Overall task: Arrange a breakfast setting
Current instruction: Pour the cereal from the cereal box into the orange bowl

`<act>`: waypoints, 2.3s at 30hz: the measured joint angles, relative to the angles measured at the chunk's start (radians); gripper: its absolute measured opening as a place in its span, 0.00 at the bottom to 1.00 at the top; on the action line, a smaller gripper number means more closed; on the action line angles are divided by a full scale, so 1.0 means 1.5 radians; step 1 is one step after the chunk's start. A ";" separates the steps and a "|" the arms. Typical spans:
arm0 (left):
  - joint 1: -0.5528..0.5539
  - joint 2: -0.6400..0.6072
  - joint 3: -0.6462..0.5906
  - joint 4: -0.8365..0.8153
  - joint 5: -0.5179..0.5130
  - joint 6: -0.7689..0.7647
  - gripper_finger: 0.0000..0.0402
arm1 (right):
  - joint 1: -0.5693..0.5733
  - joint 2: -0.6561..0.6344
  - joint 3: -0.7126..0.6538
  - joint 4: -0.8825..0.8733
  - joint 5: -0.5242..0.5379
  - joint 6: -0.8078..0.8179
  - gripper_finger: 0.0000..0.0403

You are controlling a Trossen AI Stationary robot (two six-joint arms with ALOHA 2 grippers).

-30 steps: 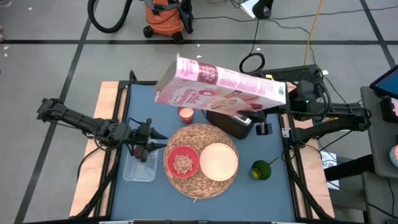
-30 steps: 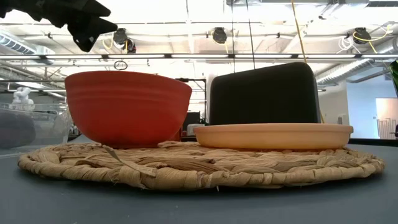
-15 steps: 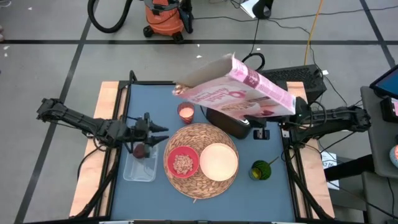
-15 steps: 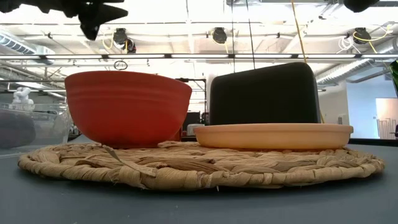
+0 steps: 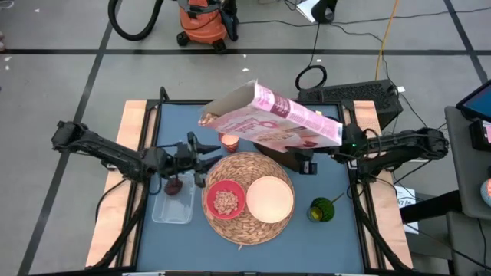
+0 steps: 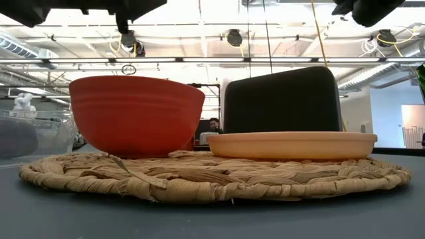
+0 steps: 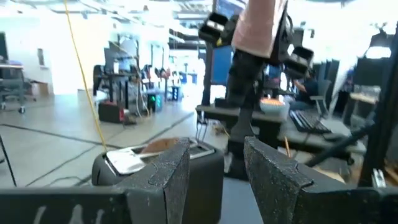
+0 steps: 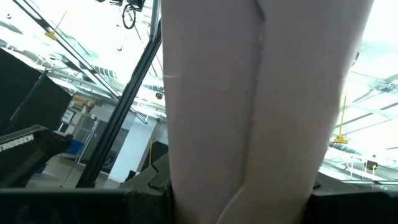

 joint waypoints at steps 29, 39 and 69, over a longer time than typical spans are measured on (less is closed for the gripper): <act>0.048 0.102 0.000 0.274 0.043 0.013 0.44 | 0.000 0.118 0.001 0.124 0.000 0.005 0.38; 0.051 0.102 0.000 0.278 0.043 0.030 0.79 | 0.000 0.118 0.001 0.118 -0.001 0.004 0.38; 0.072 0.384 0.353 0.271 0.097 0.063 0.97 | 0.000 0.118 0.001 0.102 -0.001 0.004 0.38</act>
